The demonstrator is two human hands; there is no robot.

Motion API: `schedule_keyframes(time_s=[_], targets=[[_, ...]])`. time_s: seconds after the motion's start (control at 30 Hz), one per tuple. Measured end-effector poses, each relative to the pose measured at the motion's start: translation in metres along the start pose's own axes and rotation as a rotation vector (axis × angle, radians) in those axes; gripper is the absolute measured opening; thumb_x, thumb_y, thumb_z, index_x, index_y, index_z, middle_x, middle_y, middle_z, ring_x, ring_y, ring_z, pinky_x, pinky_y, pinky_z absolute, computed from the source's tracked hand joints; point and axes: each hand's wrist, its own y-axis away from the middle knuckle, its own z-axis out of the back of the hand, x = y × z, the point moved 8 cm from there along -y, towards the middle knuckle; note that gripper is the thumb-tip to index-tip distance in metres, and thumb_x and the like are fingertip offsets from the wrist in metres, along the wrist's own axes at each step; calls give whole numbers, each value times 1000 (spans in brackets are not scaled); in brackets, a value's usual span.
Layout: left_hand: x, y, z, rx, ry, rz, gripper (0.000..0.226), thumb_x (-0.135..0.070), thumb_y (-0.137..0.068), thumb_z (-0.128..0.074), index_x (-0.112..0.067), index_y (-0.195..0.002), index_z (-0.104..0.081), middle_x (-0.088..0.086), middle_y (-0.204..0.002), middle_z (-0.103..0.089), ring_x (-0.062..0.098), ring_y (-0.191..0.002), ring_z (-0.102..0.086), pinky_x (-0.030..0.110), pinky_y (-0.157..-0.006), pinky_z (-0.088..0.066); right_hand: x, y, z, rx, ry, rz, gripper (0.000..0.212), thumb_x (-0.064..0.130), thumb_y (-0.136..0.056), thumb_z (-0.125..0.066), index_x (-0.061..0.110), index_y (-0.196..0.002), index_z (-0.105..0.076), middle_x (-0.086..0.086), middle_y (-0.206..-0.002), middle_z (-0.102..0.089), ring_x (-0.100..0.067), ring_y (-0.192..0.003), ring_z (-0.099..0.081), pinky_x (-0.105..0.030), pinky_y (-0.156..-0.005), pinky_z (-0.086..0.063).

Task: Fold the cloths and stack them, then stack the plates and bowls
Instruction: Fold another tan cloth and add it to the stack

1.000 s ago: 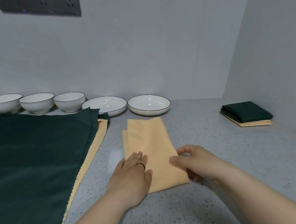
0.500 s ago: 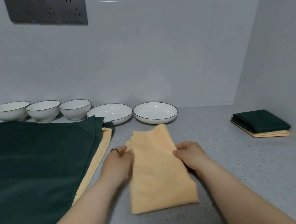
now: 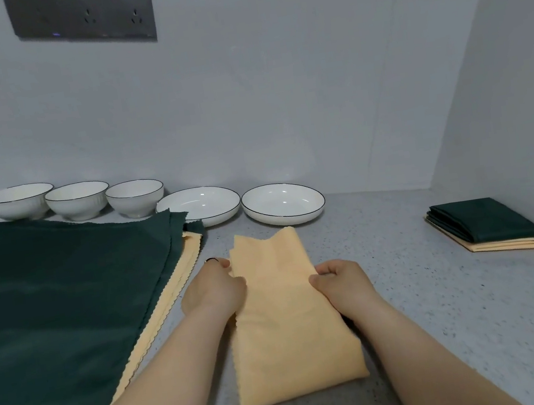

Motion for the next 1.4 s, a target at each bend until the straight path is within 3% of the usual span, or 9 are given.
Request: schedule_keyframes(time_s=[0.13,0.5,0.63,0.73,0.97,1.03,1.13,1.23,1.4], targets=[[3,3,2,-15,116,-31,33,-14,-88,-49,-19,-120,-44,-7,-79,-49,13,-63,-49,23,-59,-35,2,3,-2,-2,-23,11,11,9,-88,-55,10,-93,-65,2,-78,-60,-16,-80,-57,-23,-72,-43],[1,10,8,-50,156,-140,32,-2,-84,-51,-8,-115,-47,-5,-67,-41,16,-66,-43,22,-53,-32,8,7,-6,56,30,87,24,12,-86,-57,13,-110,-61,6,-78,-57,-8,-71,-54,-19,-64,-43],[-7,19,10,-84,-14,-175,49,-3,-85,-47,-12,-132,-38,4,-111,-54,22,-104,-50,28,-75,-42,9,5,-9,50,165,152,31,15,-86,-57,18,-117,-59,11,-71,-49,-11,-76,-54,-27,-77,-45],[-30,41,9,-133,-292,-367,56,-12,-92,-38,-15,-145,-22,2,-152,-19,19,-140,-18,29,-111,-21,9,4,-10,54,215,171,30,16,-86,-57,20,-116,-59,12,-72,-49,-13,-85,-54,-32,-83,-46],[-11,70,-42,209,-660,-377,55,-34,-100,-13,-13,-148,4,6,-157,10,17,-145,10,30,-117,4,13,8,-12,48,289,205,41,18,-90,-52,19,-131,-45,16,-81,-45,-11,-92,-49,-28,-83,-41],[-9,69,-42,211,-668,-364,56,-35,-100,-12,-13,-148,5,6,-157,11,18,-145,11,30,-117,5,20,13,-14,30,473,285,49,20,-93,-47,21,-139,-32,9,-117,-50,-15,-112,-46,-28,-89,-38],[-9,70,-44,213,-665,-373,56,-35,-99,-11,-12,-148,7,6,-156,13,18,-144,13,31,-117,7,30,15,-30,88,779,435,53,17,-96,-37,25,-146,-19,2,-155,-12,-19,-140,-16,-30,-111,-18],[-8,68,-45,211,-676,-374,57,-35,-99,-11,-12,-148,8,6,-156,14,18,-144,14,31,-117,8,26,5,-49,249,941,471,47,20,-100,-26,22,-147,-19,1,-157,1,-15,-145,2,-30,-116,1],[-8,67,-46,206,-700,-384,57,-36,-99,-10,-12,-147,9,7,-156,16,19,-144,16,32,-116,9,21,-35,-61,343,1002,370,50,30,-101,-19,15,-148,-9,-2,-158,0,-14,-145,2,-29,-117,1]])
